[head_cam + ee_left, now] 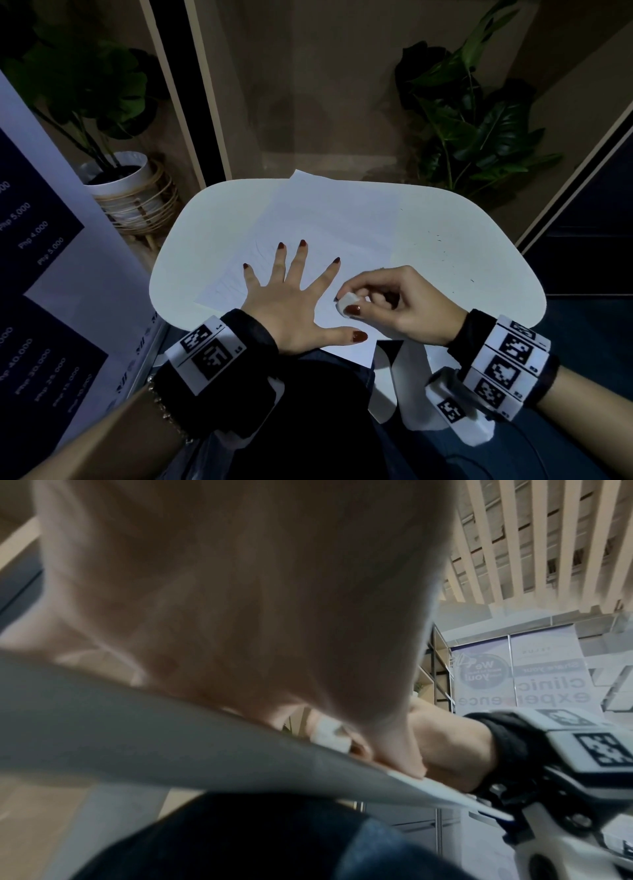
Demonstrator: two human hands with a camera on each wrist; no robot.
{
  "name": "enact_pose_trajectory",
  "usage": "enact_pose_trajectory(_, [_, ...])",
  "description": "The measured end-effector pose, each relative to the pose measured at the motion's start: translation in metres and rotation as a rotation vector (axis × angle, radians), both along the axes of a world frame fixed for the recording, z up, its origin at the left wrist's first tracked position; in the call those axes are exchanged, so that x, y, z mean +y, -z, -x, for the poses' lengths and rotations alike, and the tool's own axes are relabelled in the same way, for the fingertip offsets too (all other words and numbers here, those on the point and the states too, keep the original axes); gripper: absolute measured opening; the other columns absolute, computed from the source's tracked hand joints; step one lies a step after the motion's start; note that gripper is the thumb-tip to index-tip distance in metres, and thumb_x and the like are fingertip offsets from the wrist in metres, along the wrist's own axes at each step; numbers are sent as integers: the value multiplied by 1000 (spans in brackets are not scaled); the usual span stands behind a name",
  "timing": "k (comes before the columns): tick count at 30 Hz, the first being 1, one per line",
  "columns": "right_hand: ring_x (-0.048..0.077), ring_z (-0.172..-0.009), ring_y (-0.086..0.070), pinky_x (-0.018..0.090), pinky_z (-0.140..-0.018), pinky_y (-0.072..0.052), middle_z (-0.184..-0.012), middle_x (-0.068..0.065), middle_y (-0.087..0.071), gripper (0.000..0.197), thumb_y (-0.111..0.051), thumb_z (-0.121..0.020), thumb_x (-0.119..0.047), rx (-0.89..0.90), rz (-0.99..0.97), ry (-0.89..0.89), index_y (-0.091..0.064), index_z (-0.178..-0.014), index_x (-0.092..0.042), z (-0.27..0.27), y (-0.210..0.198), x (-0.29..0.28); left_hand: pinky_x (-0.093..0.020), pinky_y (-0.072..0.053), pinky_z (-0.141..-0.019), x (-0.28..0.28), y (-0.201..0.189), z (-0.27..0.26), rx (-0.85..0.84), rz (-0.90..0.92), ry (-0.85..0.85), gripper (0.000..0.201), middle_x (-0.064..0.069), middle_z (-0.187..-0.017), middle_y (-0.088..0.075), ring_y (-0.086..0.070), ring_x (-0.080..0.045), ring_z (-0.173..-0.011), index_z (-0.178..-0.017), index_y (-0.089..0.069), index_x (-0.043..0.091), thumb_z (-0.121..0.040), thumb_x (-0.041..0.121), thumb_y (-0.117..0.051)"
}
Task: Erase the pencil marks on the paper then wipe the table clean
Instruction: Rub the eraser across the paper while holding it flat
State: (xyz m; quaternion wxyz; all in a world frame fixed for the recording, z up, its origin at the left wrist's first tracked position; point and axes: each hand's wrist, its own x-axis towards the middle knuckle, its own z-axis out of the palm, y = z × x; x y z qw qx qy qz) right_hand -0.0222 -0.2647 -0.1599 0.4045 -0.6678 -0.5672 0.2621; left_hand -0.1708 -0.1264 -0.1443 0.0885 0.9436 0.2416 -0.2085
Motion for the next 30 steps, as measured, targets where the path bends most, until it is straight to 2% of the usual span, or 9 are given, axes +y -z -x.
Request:
enact_pose_trajectory(4, [24,-54,-35,30,-56,-32,-57,-15,-52,7,-71,-91,-19,34,-5,50,-75,-97,-20,-1,0,0,-71,9,-110,1,-1,1,4,6,4,106,-2,-152,43,39,-30,-140,-144,28,50,-65,95,-27])
enact_pose_trajectory(6, [26,-58,-40,31,-60,-36,-64,0,-55,4,-71,-91,-19,48,-49,134,-74,-94,-19,-4,1,2,-71,8,-110,2,-1,0,10,9,7,106,-2,-152,43,38,-30,-140,-143,29,51,-63,96,-26])
enact_pose_trajectory(8, [30,-63,-47,31,-64,-39,-75,15,-61,6,-72,-91,-22,53,-4,51,-74,-95,-19,-8,-1,0,-72,8,-110,2,-1,0,14,12,7,107,-2,-152,43,38,-31,-141,-143,28,51,-63,96,-26])
enact_pose_trajectory(10, [29,-65,-49,28,-66,-41,-77,14,-65,9,-73,-89,-22,69,55,-32,-76,-97,-18,-11,-3,-2,-72,8,-110,2,-1,0,16,8,7,106,-2,-152,43,38,-31,-141,-144,28,51,-64,95,-27])
enact_pose_trajectory(14, [31,-64,-49,34,-62,-41,-73,7,-65,7,-72,-90,-24,39,-11,71,-75,-96,-20,-8,-1,0,-73,8,-109,3,-1,-1,18,3,7,106,-2,-151,43,38,-31,-140,-143,29,51,-64,96,-25])
enact_pose_trajectory(18, [24,-71,-58,26,-72,-45,-84,10,-70,11,-73,-90,-21,80,108,-84,-75,-99,-17,-18,-5,-3,-73,9,-109,2,1,0,14,5,6,109,-2,-152,43,38,-31,-141,-144,28,51,-57,97,-20])
enact_pose_trajectory(22, [21,-64,-50,30,-66,-43,-78,14,-65,9,-73,-90,-23,62,5,46,-75,-98,-21,-11,0,0,-72,10,-109,3,1,0,12,10,0,108,-1,-151,44,38,-30,-140,-143,29,52,-57,96,-19])
enact_pose_trajectory(26, [30,-81,-63,31,-76,-48,-90,13,-71,13,-74,-88,-19,78,147,-113,-75,-101,-15,-23,-8,-4,-72,9,-109,3,0,0,18,14,10,109,-1,-152,43,38,-30,-141,-143,28,52,-57,97,-21])
enact_pose_trajectory(30, [21,-68,-54,29,-70,-43,-83,17,-67,11,-74,-89,-19,101,52,-11,-75,-100,-17,-16,-3,-3,-73,9,-109,4,-1,-1,30,13,8,110,-1,-151,44,38,-31,-141,-143,29,52,-54,97,-19])
